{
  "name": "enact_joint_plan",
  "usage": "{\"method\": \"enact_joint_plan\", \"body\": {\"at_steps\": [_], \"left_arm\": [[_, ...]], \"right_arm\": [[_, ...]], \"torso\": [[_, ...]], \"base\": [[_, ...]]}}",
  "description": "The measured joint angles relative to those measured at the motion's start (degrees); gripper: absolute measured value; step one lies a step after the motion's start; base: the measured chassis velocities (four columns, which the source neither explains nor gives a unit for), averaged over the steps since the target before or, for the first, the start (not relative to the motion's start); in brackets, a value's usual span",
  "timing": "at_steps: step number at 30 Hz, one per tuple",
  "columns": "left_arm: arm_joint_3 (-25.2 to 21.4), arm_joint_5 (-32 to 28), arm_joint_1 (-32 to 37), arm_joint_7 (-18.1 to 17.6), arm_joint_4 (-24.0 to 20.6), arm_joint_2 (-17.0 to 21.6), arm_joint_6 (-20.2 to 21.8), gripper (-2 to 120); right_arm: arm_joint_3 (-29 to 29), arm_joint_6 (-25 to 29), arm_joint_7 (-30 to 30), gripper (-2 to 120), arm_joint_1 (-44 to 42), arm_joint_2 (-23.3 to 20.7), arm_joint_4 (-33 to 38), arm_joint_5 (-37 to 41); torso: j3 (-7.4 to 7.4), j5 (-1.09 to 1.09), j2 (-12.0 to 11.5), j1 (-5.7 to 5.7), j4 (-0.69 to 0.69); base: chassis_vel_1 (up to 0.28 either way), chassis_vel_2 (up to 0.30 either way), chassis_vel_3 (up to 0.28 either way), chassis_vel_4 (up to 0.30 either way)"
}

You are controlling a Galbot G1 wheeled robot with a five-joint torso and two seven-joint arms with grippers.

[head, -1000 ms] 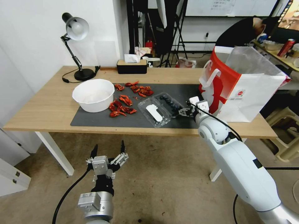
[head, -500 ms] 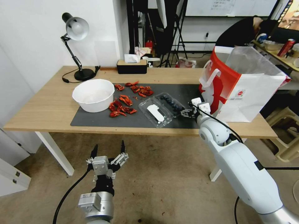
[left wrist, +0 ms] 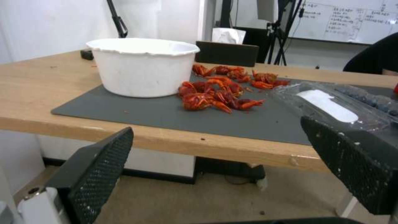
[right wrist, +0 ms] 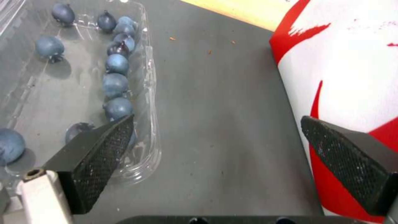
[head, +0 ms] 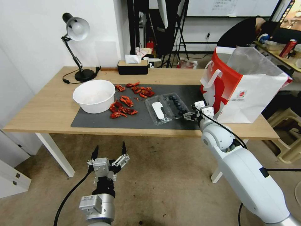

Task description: Close the takeout container lid, then place the container into the takeout bag.

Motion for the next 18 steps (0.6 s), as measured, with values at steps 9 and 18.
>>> {"method": "enact_joint_plan", "body": {"at_steps": [9, 18], "left_arm": [[0.0, 0.3, 0.2, 0.0, 0.2, 0.0, -0.6, 100], [0.3, 1.0, 0.7, -0.1, 0.2, 0.0, -1.3, 100]], "right_arm": [[0.1, 0.0, 0.5, 100, -1.3, -0.2, 1.8, 0.3], [0.9, -0.1, 0.9, 100, -2.9, -0.6, 3.6, 0.8]], "torso": [[0.0, 0.0, 0.0, 0.0, 0.0], [0.0, 0.0, 0.0, 0.0, 0.0]], "base": [[0.0, 0.0, 0.0, 0.0], [0.0, 0.0, 0.0, 0.0]]}}
